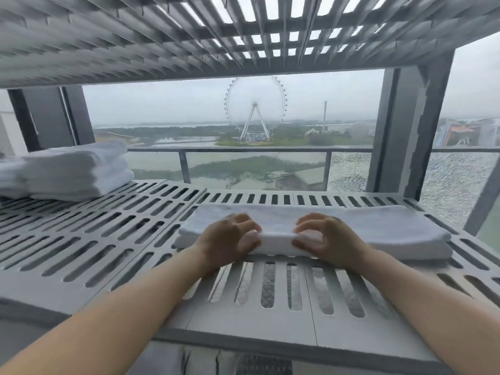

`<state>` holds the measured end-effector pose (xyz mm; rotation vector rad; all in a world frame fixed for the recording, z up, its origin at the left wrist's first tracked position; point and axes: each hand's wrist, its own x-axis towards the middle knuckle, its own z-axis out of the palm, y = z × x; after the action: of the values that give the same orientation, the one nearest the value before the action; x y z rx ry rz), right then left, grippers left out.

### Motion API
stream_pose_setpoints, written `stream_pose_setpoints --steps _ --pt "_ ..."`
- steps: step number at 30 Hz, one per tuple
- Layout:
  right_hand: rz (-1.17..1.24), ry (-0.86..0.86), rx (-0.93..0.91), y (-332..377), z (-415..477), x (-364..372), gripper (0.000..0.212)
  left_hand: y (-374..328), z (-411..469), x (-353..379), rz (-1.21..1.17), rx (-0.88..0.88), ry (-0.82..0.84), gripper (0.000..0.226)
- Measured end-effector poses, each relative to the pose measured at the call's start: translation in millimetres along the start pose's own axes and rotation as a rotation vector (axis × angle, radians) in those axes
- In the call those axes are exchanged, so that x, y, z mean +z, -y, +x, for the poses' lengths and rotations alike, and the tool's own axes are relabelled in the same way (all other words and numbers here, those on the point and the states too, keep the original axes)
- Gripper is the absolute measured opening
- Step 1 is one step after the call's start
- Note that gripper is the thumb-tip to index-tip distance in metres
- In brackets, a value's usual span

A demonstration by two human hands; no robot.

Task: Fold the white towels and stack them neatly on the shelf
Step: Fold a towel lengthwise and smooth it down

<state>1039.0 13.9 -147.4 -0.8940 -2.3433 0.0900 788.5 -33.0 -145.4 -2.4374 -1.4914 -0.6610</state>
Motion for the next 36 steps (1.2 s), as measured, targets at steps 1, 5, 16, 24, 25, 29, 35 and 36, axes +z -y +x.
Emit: stream_pose_setpoints --steps 1,5,16,24,25,29,35,36 --pt "-0.005 -0.045 -0.018 0.6 -0.7 1.6 0.022 2.8 -2.4 1.6 -0.032 -0.008 -0.036 0.028" --pt "-0.143 -0.139 -0.091 4.8 -0.4 8.1 0.017 8.5 -2.8 7.1 -0.092 -0.040 -0.112 0.025" --pt "-0.291 -0.079 -0.133 11.4 1.0 8.1 0.017 4.5 -2.0 5.5 0.072 0.127 -0.132 0.020" --pt "-0.388 -0.177 -0.326 16.6 -2.8 7.0 0.024 0.1 -2.4 5.0 0.108 0.117 -0.155 0.029" --pt "-0.378 -0.192 -0.326 16.1 -2.6 7.1 0.025 -0.1 -3.1 3.6 0.103 0.131 -0.145 0.034" --pt "-0.379 -0.220 -0.332 13.0 -3.2 8.1 0.030 -2.9 -6.3 -4.1 0.074 0.236 -0.144 0.049" --pt "-0.403 -0.216 -0.387 16.3 -1.4 7.3 0.032 -2.3 -9.0 -4.7 0.133 0.254 -0.139 0.044" --pt "-0.398 -0.207 -0.393 16.8 -1.0 7.3 0.032 -2.5 -8.9 -4.1 0.141 0.251 -0.138 0.043"
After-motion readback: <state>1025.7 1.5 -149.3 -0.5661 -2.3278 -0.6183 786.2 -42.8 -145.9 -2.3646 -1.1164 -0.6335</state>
